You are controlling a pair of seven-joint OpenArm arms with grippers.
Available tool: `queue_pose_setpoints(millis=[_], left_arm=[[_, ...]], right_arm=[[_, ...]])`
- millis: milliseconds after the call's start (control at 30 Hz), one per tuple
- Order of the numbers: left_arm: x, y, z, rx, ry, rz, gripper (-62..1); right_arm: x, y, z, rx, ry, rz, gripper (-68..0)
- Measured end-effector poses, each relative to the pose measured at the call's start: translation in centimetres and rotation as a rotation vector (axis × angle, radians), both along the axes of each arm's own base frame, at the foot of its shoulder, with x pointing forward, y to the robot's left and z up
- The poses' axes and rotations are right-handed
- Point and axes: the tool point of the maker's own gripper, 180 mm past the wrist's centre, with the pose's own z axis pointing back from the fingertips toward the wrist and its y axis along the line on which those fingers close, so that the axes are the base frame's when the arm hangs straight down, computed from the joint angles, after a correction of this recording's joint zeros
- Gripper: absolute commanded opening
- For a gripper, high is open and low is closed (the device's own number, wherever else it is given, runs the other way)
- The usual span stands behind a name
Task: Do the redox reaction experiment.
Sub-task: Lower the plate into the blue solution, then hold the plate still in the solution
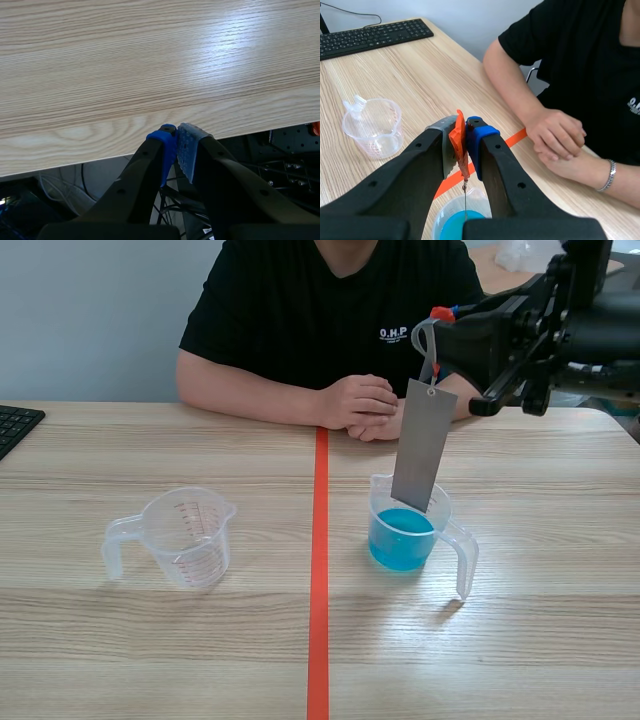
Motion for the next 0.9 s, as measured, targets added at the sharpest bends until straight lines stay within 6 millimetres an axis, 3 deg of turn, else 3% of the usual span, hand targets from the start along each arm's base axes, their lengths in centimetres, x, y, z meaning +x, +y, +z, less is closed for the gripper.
queue_pose_setpoints(millis=[333, 633, 900], left_arm=[[0.0, 0.0, 0.0, 0.000, 0.000, 0.000, -56.2], [0.0, -0.1, 0.0, -0.004, 0.001, -0.003, -56.2], [0.0, -0.1, 0.0, -0.005, 0.001, -0.004, -56.2]], right_arm=[[1.0, -0.5, -3.6, -0.019, 0.025, -0.043, -66.0], [0.5, 0.5, -7.8, -0.037, 0.069, -0.012, -66.0], [1.3, 0.8, -8.3, -0.034, 0.058, -0.001, -66.0]])
